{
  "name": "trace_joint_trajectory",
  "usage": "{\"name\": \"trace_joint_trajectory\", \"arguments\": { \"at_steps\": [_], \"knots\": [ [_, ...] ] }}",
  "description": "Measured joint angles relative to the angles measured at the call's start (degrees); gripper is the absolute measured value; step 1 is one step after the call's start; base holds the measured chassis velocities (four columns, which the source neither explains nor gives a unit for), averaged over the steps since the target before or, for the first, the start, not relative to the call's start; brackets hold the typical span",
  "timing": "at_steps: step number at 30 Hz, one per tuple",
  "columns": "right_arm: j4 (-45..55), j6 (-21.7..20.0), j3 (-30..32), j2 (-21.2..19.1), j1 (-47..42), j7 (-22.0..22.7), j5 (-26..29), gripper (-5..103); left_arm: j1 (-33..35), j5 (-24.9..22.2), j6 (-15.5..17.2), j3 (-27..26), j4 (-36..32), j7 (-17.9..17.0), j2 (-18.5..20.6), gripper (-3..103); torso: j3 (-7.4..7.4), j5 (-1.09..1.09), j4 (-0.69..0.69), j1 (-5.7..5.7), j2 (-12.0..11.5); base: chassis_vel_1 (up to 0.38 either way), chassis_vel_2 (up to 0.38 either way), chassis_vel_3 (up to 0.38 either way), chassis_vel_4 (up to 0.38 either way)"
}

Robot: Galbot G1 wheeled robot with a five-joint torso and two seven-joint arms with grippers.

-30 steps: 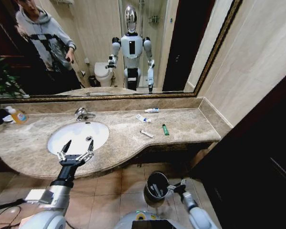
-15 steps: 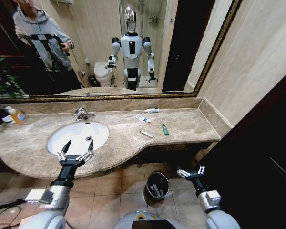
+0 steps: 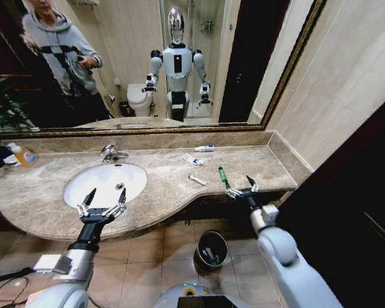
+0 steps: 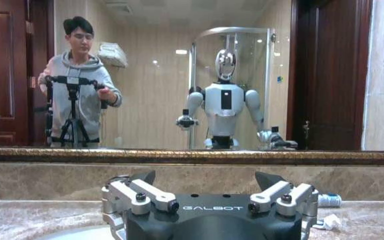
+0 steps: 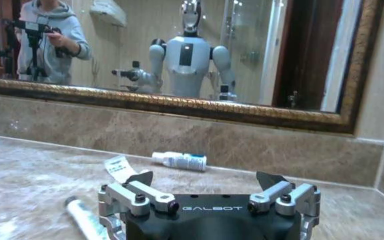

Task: Pick up the trash from the sink and place it in the trash bin.

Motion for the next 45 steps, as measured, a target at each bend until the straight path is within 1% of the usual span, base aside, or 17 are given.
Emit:
{"name": "trace_joint_trajectory", "arguments": {
  "at_steps": [5,13,18,19,21,22,24,25,28,29,30,32,37,39,42,43,45],
  "knots": [
    [-9.77,0.19,-4.09,0.46,8.31,-1.23,0.47,100,0.0,0.0,0.0,0.0,0.0,0.0,0.0,100,0.0,0.0,-0.01,0.0,0.0,0.0,0.0,0.0,0.0],
    [-15.85,-0.67,-8.72,2.22,13.14,-1.31,-0.3,100,0.0,0.0,0.0,0.0,0.0,0.0,0.0,100,-0.01,-0.01,-0.01,0.0,0.0,0.0,0.0,0.0,0.0],
    [-18.83,-0.65,-9.47,2.61,14.49,-1.33,-1.33,100,0.0,0.0,0.0,0.0,0.0,0.0,0.0,100,-0.01,-0.01,-0.01,0.0,0.0,0.0,0.0,0.0,0.0],
    [-19.42,-0.55,-9.49,2.7,14.62,-1.34,-1.64,96,0.0,0.0,0.0,0.0,0.0,0.0,0.0,100,-0.01,-0.01,-0.01,0.0,0.0,0.0,0.0,0.0,0.0],
    [-19.92,-0.48,-9.51,2.8,14.67,-1.39,-1.82,96,0.0,0.0,0.0,0.0,0.0,0.0,0.0,100,-0.01,-0.01,-0.01,0.0,0.0,0.0,0.0,0.0,0.0],
    [-20.31,-0.41,-9.51,2.92,14.7,-1.42,-1.93,90,0.0,0.0,0.0,0.0,0.0,0.0,0.0,100,-0.01,-0.01,-0.01,0.0,0.0,0.0,0.0,0.0,0.0],
    [-20.98,-0.19,-9.52,3.18,14.71,-1.52,-2.17,82,0.0,0.0,0.0,0.0,0.0,0.0,0.0,100,-0.01,-0.01,-0.01,-0.01,0.0,0.0,0.0,0.0,0.0],
    [-20.98,-0.19,-9.52,3.18,14.71,-1.52,-2.17,82,0.0,0.0,0.0,0.0,0.0,0.0,0.0,100,-0.01,-0.01,-0.01,-0.01,0.0,0.0,0.0,0.0,0.0],
    [-21.1,-0.08,-9.53,3.26,14.69,-1.57,-2.25,70,0.0,0.0,0.0,0.0,0.0,0.0,0.0,100,-0.01,-0.01,-0.01,-0.01,0.0,0.0,0.0,0.0,0.0],
    [-21.1,-0.08,-9.53,3.26,14.69,-1.57,-2.25,70,0.0,0.0,0.0,0.0,0.0,0.0,0.0,100,-0.01,-0.01,-0.01,-0.01,0.0,0.0,0.0,0.0,0.0],
    [-21.1,-0.07,-9.51,3.27,14.69,-1.57,-2.25,66,0.0,0.0,0.0,0.0,0.0,0.0,0.0,100,-0.01,-0.01,-0.01,-0.01,0.0,0.0,0.0,0.0,0.0],
    [-21.1,-0.09,-9.44,3.27,14.69,-1.57,-2.22,66,0.0,0.0,0.0,0.0,0.0,0.0,0.0,100,-0.01,-0.01,-0.01,-0.01,0.0,0.0,0.0,0.0,0.0],
    [-20.95,-0.11,-8.77,3.25,14.15,-1.56,-1.84,46,0.0,0.0,0.0,0.0,0.0,0.0,0.0,100,-0.01,-0.01,-0.01,-0.01,0.0,0.0,0.0,0.0,0.0],
    [-20.85,-0.11,-8.62,3.24,14.01,-1.56,-1.77,46,0.0,0.0,0.0,0.0,0.0,0.0,0.0,100,-0.01,-0.01,-0.01,-0.01,0.0,0.0,0.0,0.0,0.0],
    [-20.34,-0.12,-8.34,3.08,13.65,-1.55,-1.47,34,0.0,0.0,0.0,0.0,0.0,0.0,0.0,100,-0.01,-0.01,-0.01,-0.01,0.0,0.0,0.0,0.0,0.0],
    [-20.34,-0.12,-8.34,3.08,13.65,-1.55,-1.47,34,0.0,0.0,0.0,0.0,0.0,0.0,0.0,100,-0.01,-0.01,-0.01,-0.01,0.0,0.0,0.0,0.0,0.0],
    [-19.97,-0.28,-8.23,2.93,13.5,-1.53,-0.91,26,0.0,0.0,0.0,0.0,0.0,0.0,0.0,100,-0.01,-0.01,-0.01,-0.01,0.01,0.0,0.0,0.0,0.0]
  ]
}}
